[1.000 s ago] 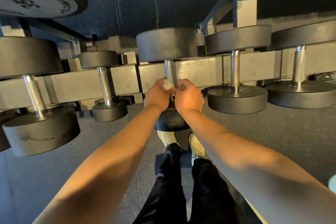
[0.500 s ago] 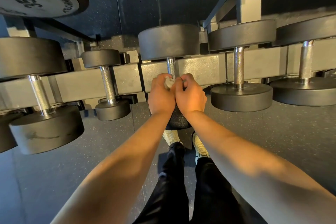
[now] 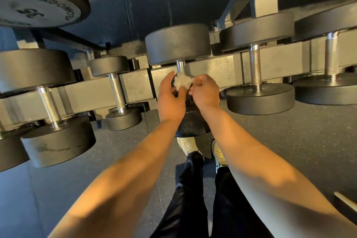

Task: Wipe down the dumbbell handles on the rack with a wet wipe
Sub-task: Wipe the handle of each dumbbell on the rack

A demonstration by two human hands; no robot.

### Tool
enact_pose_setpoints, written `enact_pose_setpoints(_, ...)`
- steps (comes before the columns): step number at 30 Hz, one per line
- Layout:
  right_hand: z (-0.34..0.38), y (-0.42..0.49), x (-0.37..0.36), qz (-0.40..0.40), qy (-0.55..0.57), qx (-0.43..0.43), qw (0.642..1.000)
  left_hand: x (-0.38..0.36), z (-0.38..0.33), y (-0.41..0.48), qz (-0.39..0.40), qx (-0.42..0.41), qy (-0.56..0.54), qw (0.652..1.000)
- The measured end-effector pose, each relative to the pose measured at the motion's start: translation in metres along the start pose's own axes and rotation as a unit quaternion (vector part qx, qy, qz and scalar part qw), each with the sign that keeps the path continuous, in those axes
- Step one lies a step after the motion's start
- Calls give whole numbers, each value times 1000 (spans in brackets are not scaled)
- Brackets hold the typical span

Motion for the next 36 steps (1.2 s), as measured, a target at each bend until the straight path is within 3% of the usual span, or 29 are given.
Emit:
enact_pose_setpoints(5, 8, 7, 1, 12, 83, -49, 995, -1, 3, 0, -17, -15, 13, 1000)
enact_pose_setpoints(11, 34, -7, -13, 36, 143, 25, 989, 1, 4, 1, -37, 6, 4, 999)
enact_pose_setpoints(17, 34, 7, -15, -81, 111, -4, 991, 1, 3, 2, -44, -7, -6, 999)
enact_pose_setpoints(19, 38, 13, -12, -116, 175, -28, 977, 1, 1, 1, -51, -12, -6, 999)
enact_pose_setpoints(23, 42, 10, -18, -113, 291, -63, 948, 1, 0, 2, -45, 19, 22, 999)
enact_pose_setpoints(27, 48, 15, -29, -92, 229, -69, 967, 1, -2, 2, -39, 42, 30, 998)
enact_pose_setpoints(30, 53, 23, -28, -48, 117, -69, 990, 1, -2, 2, -32, 51, 38, 997)
enact_pose_setpoints(36, 36, 20, -23, -2, -56, 5, 998, 0, -6, 3, -16, 62, 51, 997)
Point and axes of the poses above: each hand's wrist, its own y-axis towards the middle knuckle, its own x-axis out of the back of the hand, z = x × y, the point moved 2 cm from there along y, towards the middle knuckle, and after that the axes turned 11 degrees about -y, right-handed, at the moved point
